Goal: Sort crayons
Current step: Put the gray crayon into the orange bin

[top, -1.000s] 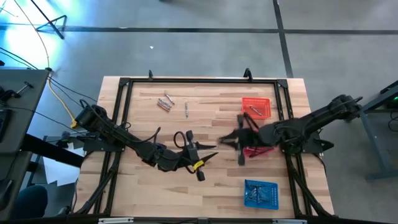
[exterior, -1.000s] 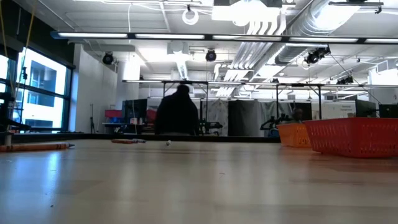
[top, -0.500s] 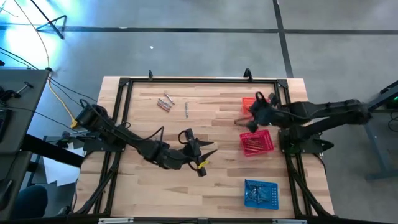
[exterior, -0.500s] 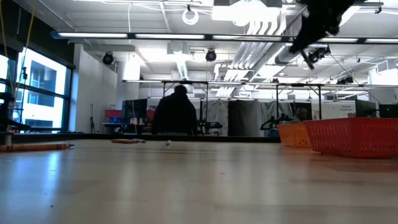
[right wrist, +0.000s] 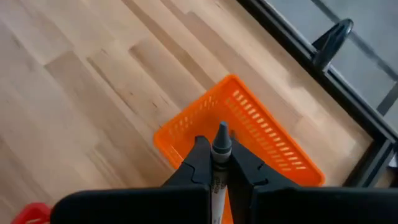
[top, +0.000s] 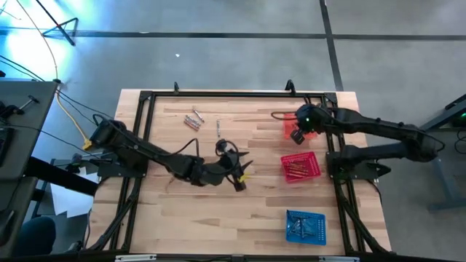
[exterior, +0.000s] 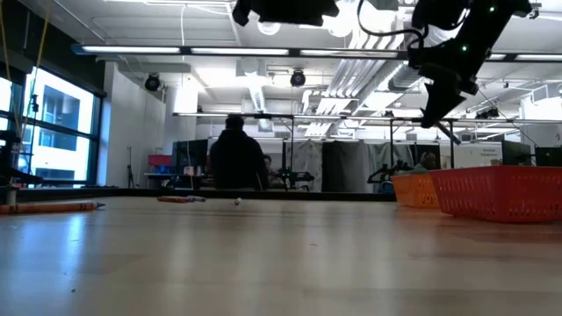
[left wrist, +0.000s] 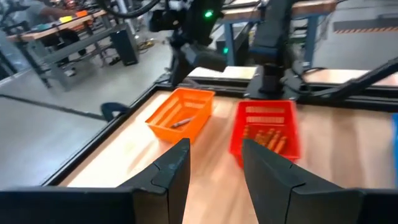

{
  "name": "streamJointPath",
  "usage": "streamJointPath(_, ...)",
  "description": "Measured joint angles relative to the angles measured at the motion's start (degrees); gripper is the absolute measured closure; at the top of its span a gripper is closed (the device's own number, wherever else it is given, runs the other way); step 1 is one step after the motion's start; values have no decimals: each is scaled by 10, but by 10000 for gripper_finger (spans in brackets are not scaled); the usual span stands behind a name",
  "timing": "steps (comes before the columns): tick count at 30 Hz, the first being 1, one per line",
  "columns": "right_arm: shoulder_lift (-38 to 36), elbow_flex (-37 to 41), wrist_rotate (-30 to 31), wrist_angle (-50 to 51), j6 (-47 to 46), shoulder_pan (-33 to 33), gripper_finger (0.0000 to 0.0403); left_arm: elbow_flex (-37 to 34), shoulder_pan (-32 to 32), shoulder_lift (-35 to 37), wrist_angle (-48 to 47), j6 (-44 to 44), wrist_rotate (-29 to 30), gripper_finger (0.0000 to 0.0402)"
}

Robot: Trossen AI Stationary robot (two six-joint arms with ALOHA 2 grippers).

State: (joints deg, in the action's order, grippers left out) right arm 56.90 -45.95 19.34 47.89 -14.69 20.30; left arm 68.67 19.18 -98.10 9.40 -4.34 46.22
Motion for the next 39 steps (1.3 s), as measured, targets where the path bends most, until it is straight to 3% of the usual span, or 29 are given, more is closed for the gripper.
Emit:
streamJointPath(8, 3, 0, -47, -29, 62, 95, 400, 0, -37, 0, -6, 10, 0, 270)
streamJointPath(14, 50, 0, -105, -67, 80, 140, 400, 0, -46, 0, -6, 24, -5, 270)
streamJointPath(26, 154, 0, -108, -64, 98, 150, 395, 0, -46, 3, -6, 40, -5, 270)
streamJointPath(35, 188, 0, -105, -63, 102, 150, 391, 0, -45, 7, -5, 51, 13, 270)
streamJointPath(39, 189, 0, -105, -58, 97, 150, 370, 0, -45, 7, -6, 51, 13, 270)
